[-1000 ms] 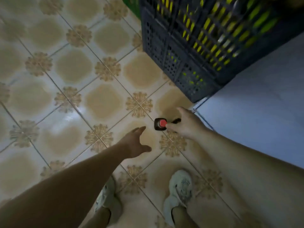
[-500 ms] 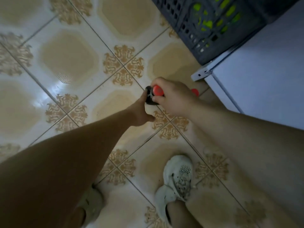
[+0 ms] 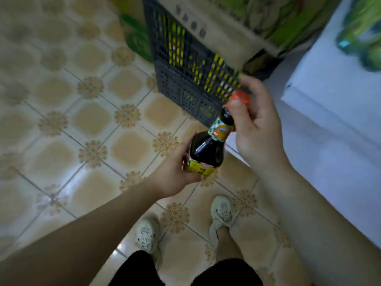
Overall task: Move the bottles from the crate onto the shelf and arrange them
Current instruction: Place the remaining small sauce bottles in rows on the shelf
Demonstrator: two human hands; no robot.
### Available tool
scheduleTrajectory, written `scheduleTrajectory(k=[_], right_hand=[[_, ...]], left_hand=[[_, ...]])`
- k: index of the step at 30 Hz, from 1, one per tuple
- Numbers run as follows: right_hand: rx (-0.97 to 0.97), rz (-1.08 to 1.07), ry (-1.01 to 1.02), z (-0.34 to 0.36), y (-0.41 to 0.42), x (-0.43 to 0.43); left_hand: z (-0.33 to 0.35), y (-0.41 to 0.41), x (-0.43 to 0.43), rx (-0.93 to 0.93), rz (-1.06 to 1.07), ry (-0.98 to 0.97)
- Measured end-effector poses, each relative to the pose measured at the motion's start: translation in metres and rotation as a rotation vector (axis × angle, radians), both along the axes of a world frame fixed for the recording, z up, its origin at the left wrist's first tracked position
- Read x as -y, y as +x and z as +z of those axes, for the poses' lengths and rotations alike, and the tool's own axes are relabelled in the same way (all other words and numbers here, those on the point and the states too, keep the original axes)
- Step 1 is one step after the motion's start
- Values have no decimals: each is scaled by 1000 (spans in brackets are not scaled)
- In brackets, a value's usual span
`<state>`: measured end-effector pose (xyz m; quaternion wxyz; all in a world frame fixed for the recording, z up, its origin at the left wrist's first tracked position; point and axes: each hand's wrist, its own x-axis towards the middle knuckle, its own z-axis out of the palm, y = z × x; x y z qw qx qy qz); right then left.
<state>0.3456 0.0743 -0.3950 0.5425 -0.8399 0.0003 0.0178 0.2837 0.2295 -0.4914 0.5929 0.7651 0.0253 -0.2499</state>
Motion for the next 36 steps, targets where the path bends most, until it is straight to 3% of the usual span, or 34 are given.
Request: scheduleTrajectory(k=[3, 6, 10, 15, 21, 27, 36], right_hand=[[163, -202, 57, 99, -21, 1], [185, -232, 68, 190, -50, 13], [116, -194, 21, 273, -83, 41], [162, -322, 17, 362, -146, 97], [289, -452, -107, 424, -242, 176], [333, -587, -217, 454, -333, 252], [282, -632, -135, 445, -389, 328]], left_hand=[[112, -14, -3, 98, -9, -116], [214, -39, 2, 167, -27, -254], [294, -69, 20, 215, -68, -352], [370, -111, 67, 326, -265, -368], [429, -171, 147, 320, -422, -463], [446, -232, 232, 347, -582, -532], [435, -271, 308, 334, -652, -492]])
